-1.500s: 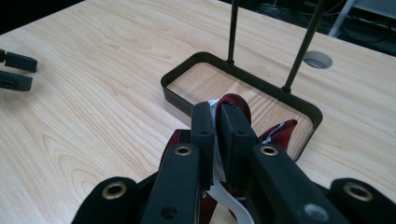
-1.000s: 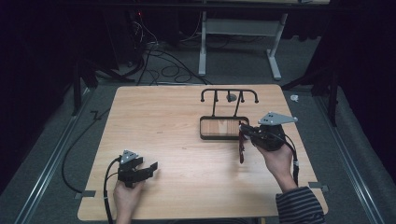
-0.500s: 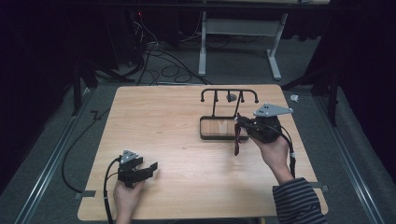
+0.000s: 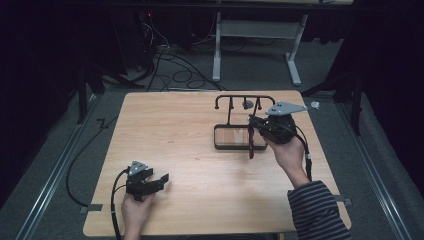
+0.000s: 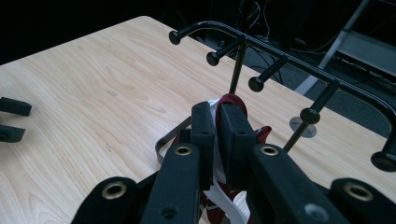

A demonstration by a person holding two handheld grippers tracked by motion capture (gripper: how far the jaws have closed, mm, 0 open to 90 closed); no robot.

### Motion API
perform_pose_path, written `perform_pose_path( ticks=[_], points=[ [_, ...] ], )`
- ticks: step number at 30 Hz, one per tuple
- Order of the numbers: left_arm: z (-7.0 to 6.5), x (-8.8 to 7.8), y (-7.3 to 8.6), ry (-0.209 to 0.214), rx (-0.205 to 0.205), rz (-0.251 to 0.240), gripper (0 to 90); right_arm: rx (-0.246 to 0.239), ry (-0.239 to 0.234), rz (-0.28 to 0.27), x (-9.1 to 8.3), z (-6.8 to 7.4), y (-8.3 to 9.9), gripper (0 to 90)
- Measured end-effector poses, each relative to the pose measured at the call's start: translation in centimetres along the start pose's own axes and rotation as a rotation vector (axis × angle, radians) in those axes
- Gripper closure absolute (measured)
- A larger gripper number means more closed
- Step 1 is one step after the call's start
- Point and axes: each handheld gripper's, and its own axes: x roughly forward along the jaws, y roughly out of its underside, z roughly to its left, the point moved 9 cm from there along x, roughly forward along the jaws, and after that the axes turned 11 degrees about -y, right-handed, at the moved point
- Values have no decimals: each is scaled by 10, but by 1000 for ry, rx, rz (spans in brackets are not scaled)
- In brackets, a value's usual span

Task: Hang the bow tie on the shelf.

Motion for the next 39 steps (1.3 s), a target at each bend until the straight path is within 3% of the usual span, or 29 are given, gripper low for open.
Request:
perform_pose_path(
  ticks=[8,26,39],
  points=[
    [0,0,0,1,0,1,284,10,0,-4,5,-3,-7,863],
    [0,0,0,3,-7,-4,283,-29,11,13,20,-5,-31,863],
    [0,0,0,6,-7,-2,283,-26,12,27,34,-10,-45,862]
  ],
)
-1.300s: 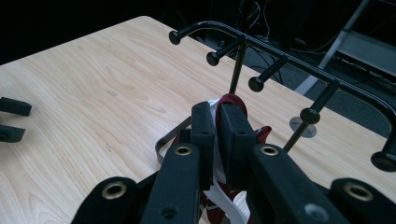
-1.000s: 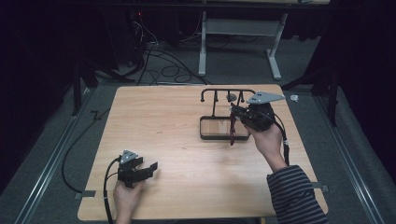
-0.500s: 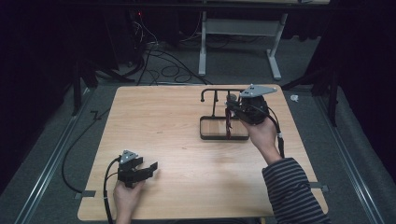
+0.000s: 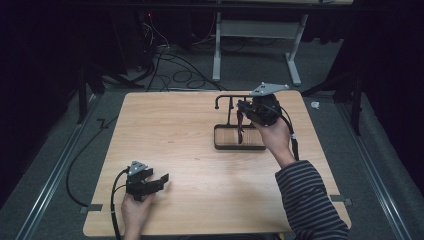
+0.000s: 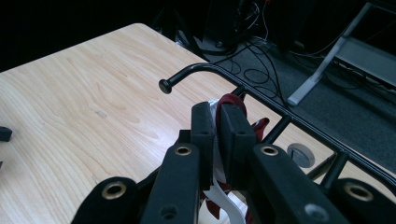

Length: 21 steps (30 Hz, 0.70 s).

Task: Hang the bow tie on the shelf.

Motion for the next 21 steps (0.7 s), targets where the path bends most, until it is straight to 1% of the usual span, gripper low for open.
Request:
perform_pose_path(
  ticks=[8,9,10,11,12,21],
  points=[
    [0,0,0,-1,0,0,283,23,4,13,4,-8,0,861],
    [0,0,0,-1,0,0,283,34,3,16,5,-12,0,861],
    [0,0,0,0,0,0,283,34,3,16,5,-12,0,861],
    [0,0,0,-1,-1,0,282,47,4,16,5,-14,1,860],
    [0,0,0,-1,-1,0,282,47,4,16,5,-14,1,860],
    [0,0,0,-1,0,0,282,76,27,29,7,-29,7,858]
  ],
)
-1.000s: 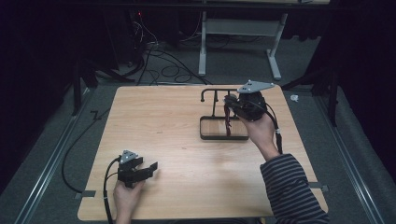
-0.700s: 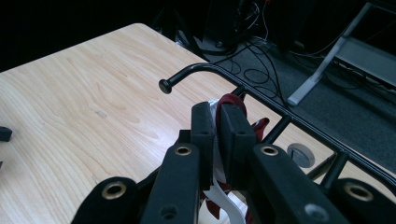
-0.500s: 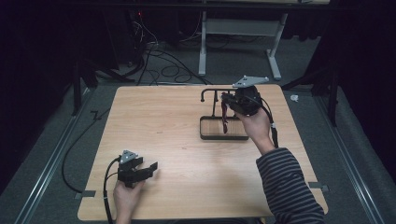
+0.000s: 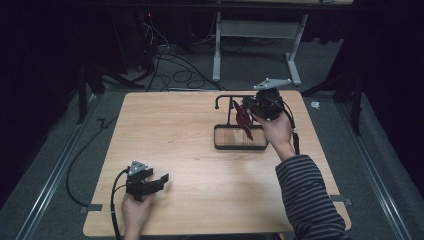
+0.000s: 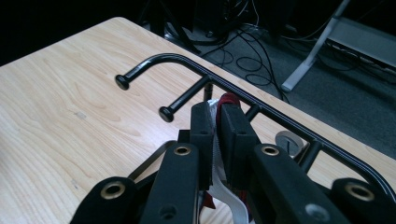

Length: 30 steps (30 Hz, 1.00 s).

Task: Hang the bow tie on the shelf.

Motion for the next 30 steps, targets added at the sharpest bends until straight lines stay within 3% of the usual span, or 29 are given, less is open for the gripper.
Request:
perform_pose_path(
  ticks=[11,30],
  points=[
    [0,0,0,0,0,0,282,0,24,1,5,-10,-1,854],
    [0,0,0,2,0,1,283,12,27,13,6,-14,2,816]
  ],
)
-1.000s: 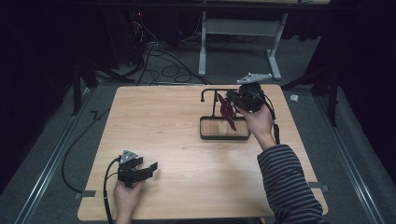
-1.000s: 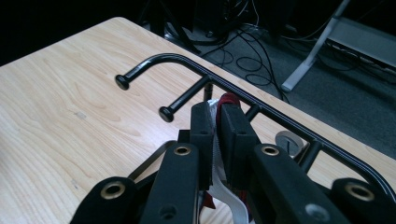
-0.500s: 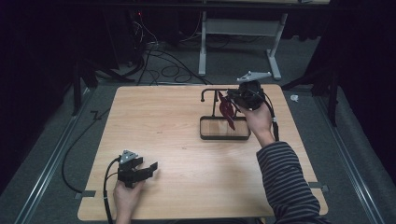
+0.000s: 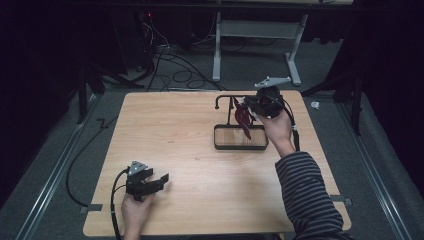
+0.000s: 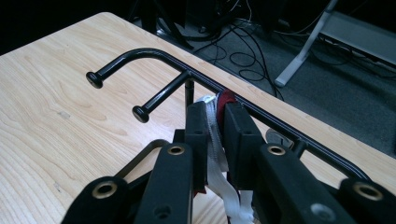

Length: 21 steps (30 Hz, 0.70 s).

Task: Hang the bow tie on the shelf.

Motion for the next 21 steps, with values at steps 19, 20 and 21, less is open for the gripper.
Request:
perform_pose_path(
  ticks=[19,20,21],
  points=[
    [0,0,0,0,0,0,282,3,19,-2,-4,2,4,724],
    [0,0,0,0,1,0,282,11,21,0,-5,2,4,725],
    [0,0,0,0,0,0,282,10,21,-1,-6,1,4,725]
  ],
)
